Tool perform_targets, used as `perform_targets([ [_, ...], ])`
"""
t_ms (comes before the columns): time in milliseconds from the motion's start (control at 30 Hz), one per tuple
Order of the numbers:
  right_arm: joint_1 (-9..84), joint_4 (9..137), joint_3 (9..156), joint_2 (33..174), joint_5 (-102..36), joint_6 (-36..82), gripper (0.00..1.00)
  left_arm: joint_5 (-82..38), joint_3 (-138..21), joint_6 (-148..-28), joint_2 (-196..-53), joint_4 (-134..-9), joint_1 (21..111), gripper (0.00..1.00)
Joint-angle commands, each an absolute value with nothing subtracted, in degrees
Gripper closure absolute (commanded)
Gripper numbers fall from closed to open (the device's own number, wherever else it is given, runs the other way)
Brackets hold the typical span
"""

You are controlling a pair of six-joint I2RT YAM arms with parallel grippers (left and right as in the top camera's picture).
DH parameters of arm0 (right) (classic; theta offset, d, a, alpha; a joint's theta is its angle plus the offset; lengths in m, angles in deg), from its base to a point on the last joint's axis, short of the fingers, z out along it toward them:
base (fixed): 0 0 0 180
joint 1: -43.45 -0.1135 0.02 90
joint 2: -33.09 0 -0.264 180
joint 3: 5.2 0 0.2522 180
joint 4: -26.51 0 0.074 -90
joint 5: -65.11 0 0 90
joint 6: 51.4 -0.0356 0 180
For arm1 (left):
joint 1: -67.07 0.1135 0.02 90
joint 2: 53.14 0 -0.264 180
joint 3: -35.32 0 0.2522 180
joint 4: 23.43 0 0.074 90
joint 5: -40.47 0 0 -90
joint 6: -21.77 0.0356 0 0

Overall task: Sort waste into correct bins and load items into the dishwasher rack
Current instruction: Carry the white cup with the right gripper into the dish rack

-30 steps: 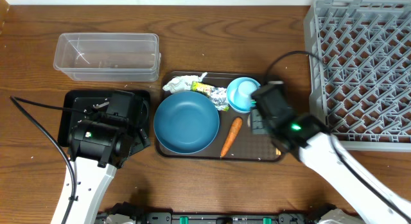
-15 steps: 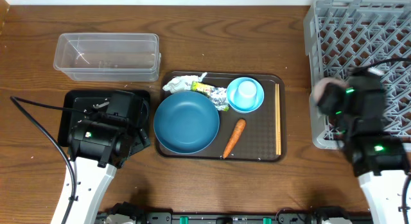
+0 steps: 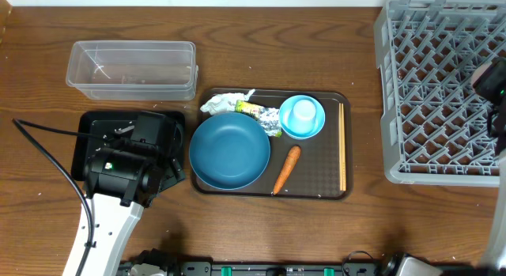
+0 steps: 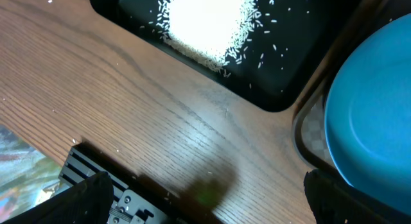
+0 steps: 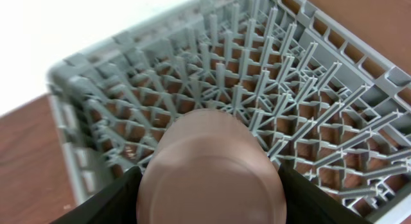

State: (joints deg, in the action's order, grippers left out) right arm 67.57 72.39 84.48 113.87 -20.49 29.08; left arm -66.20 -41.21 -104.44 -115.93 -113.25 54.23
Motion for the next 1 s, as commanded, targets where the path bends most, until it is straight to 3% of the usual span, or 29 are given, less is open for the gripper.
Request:
perform_targets([
  [0,68.8,71.7,86.6,118.9,-22.3,32.5,0.39,-66.7,-41.8,-105.2,-115.8,-113.4,54.5,0.02],
  [567,74.9,68.1,86.6,131.5,-20.9,32.5,0.32,-66.7,-41.8,-105.2,-115.8,-113.4,54.5,0.02],
  [633,75.0,68.2,86.6,131.5,-22.0,32.5,0.19,-66.7,-41.8,-105.2,-115.8,-113.4,54.5,0.02],
  [733,75.0,68.5,86.6,131.5,-24.9,32.5,0.1,-66.7,-41.8,-105.2,-115.8,-113.4,54.5,0.02],
  [967,73.7,68.8,87.2,129.4,-36.6,32.4,0.01,-66.7,-41.8,-105.2,-115.8,-113.4,54.5,0.02],
])
